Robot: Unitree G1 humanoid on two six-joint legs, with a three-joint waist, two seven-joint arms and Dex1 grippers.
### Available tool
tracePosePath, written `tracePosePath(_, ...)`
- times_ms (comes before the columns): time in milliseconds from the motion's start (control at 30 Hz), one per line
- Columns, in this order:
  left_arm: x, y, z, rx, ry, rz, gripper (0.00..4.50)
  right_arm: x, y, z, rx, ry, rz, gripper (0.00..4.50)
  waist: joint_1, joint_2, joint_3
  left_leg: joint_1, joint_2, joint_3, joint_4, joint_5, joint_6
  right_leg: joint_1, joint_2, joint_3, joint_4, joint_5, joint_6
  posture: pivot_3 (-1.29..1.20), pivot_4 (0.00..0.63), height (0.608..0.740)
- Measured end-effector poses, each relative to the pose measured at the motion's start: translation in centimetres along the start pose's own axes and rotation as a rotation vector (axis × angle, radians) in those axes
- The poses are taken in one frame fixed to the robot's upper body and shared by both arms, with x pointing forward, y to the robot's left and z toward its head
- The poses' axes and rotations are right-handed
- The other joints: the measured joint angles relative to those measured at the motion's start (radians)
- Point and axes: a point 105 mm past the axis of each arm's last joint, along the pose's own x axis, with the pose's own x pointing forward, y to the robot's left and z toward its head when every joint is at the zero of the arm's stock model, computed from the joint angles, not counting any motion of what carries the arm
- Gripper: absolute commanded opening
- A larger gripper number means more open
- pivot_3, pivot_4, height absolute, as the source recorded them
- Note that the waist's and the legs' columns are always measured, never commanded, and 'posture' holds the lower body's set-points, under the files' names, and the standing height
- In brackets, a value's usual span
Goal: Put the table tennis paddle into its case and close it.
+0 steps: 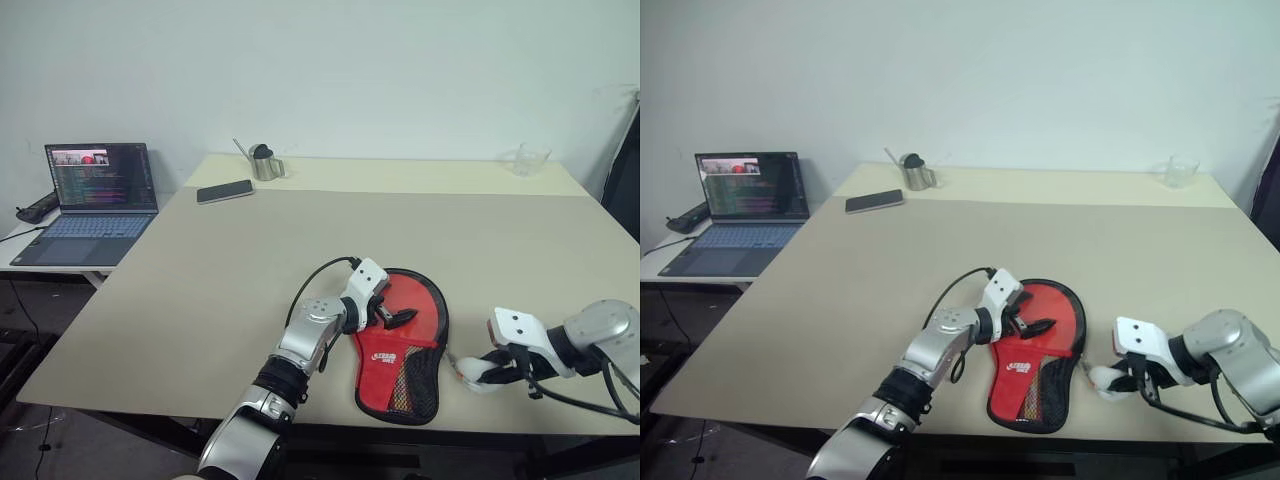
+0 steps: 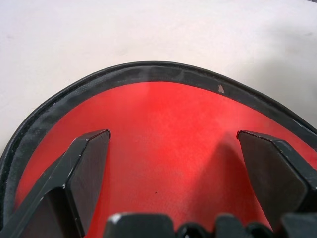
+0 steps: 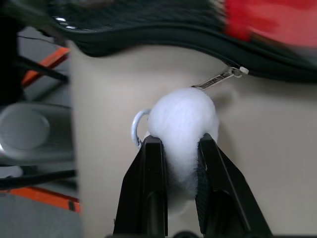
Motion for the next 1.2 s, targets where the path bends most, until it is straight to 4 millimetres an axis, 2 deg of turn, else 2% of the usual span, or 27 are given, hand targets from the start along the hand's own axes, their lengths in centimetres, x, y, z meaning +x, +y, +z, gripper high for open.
tracePosePath(267, 0.1, -0.4, -0.1, 0.012, 0.013, -0.026, 4.5, 1.5, 3.1, 0.7, -0.037, -0.015, 0.114, 0.32, 0.004, -0.001, 0.0, 0.0, 0.0, -0.001, 0.0, 0.0, 0.0, 0.0, 0.0, -0.001, 0.0, -0.001, 0.001, 0.0, 0.15, 0.74)
tracePosePath(467, 0.1, -0.5, -0.3, 0.01, 0.02, -0.028, 4.5, 2.3, 4.7, 0.7, -0.055, -0.016, 0.17, 0.31, 0.004, -0.002, -0.002, 0.0, 0.0, -0.001, 0.0, 0.0, 0.0, 0.001, 0.0, -0.001, 0.0, -0.001, 0.001, 0.0, 0.15, 0.74)
tracePosePath(633, 0.1, -0.4, -0.3, 0.009, 0.026, -0.028, 4.5, 2.4, 5.3, 0.7, -0.071, -0.014, 0.192, 0.31, 0.004, -0.003, -0.003, 0.001, 0.0, -0.001, 0.0, 0.0, 0.0, 0.001, 0.0, -0.001, 0.0, -0.001, 0.001, 0.0, 0.15, 0.74)
tracePosePath(767, 0.0, -0.3, -0.3, 0.01, 0.029, -0.027, 4.5, 3.2, 7.1, 0.2, -0.06, -0.007, 0.285, 0.31, 0.002, -0.004, -0.003, 0.001, 0.0, -0.001, 0.0, 0.0, 0.0, 0.001, 0.0, 0.0, 0.0, -0.001, 0.002, 0.0, 0.15, 0.74)
tracePosePath(967, 0.0, -0.3, -0.4, 0.012, 0.034, -0.025, 4.5, 3.3, 7.7, 0.7, -0.082, -0.019, 0.322, 0.31, 0.001, -0.004, -0.003, 0.003, 0.0, -0.001, 0.0, 0.0, 0.0, 0.004, 0.0, -0.001, 0.0, -0.002, 0.003, 0.0, 0.15, 0.74)
tracePosePath(1167, 0.0, -0.3, -0.5, 0.014, 0.037, -0.022, 4.5, 3.5, 7.1, 0.3, -0.093, 0.01, 0.3, 0.31, 0.0, -0.004, -0.003, 0.005, 0.0, -0.001, 0.0, -0.001, 0.0, 0.006, 0.0, -0.001, -0.001, -0.002, 0.003, 0.0, 0.15, 0.74)
tracePosePath(1200, 0.0, -0.3, -0.5, 0.014, 0.038, -0.021, 4.5, 3.5, 7.1, 0.2, -0.096, 0.015, 0.298, 0.66, 0.0, -0.004, -0.003, 0.005, 0.0, -0.001, 0.0, -0.001, 0.0, 0.006, 0.0, -0.001, -0.001, -0.002, 0.004, 0.0, 0.15, 0.74)
